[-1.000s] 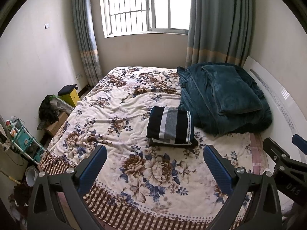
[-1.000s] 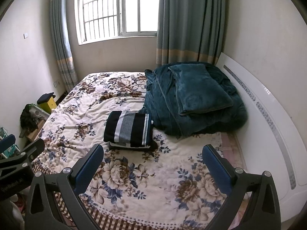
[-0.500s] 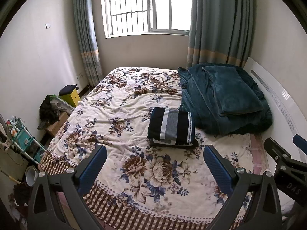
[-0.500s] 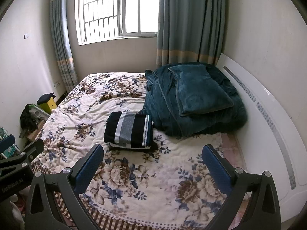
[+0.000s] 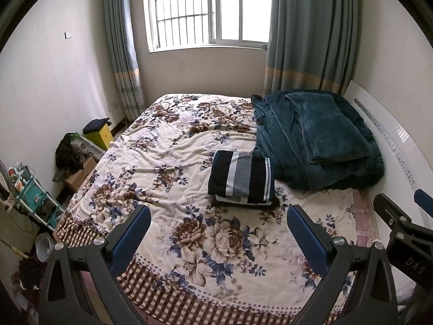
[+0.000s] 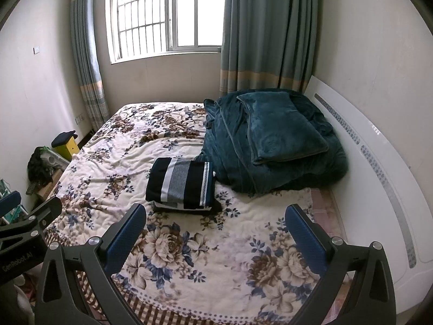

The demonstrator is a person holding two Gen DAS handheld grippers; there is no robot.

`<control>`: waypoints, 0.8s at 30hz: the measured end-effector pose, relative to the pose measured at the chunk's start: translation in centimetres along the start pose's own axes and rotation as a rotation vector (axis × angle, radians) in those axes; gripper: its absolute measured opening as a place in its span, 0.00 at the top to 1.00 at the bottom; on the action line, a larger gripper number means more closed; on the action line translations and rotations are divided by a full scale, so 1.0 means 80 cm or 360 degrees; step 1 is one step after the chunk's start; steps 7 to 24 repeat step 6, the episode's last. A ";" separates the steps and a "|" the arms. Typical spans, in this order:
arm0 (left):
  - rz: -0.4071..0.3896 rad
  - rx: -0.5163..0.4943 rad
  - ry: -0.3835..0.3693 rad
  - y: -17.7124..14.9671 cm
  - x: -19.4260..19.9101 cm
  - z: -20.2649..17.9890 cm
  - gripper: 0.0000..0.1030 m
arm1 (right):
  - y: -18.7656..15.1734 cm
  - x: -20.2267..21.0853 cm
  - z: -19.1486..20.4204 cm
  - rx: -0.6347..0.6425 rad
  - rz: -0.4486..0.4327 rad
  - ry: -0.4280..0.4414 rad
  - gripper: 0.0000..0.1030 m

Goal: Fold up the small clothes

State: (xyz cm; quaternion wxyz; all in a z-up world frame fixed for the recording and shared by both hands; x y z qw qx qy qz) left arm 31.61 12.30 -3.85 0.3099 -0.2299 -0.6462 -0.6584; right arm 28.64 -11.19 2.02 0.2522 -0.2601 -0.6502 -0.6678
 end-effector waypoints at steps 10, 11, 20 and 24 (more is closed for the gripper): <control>-0.0021 0.0009 0.0019 -0.005 0.006 -0.002 0.00 | 0.000 -0.001 0.000 0.0004 0.0001 0.0003 0.00; -0.0021 0.0009 0.0019 -0.005 0.006 -0.002 0.00 | 0.000 -0.001 0.000 0.0004 0.0001 0.0003 0.00; -0.0021 0.0009 0.0019 -0.005 0.006 -0.002 0.00 | 0.000 -0.001 0.000 0.0004 0.0001 0.0003 0.00; -0.0021 0.0009 0.0019 -0.005 0.006 -0.002 0.00 | 0.000 -0.001 0.000 0.0004 0.0001 0.0003 0.00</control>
Point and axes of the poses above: each gripper's, at about its wrist camera, not at the fingertips, and x roughly against the way its jaws point, z to its left, y to its top, the point moved 8 cm from there along -x, roughly the way its jaws point, and after that the axes turned 2 degrees about -x, right-handed, at the moved point
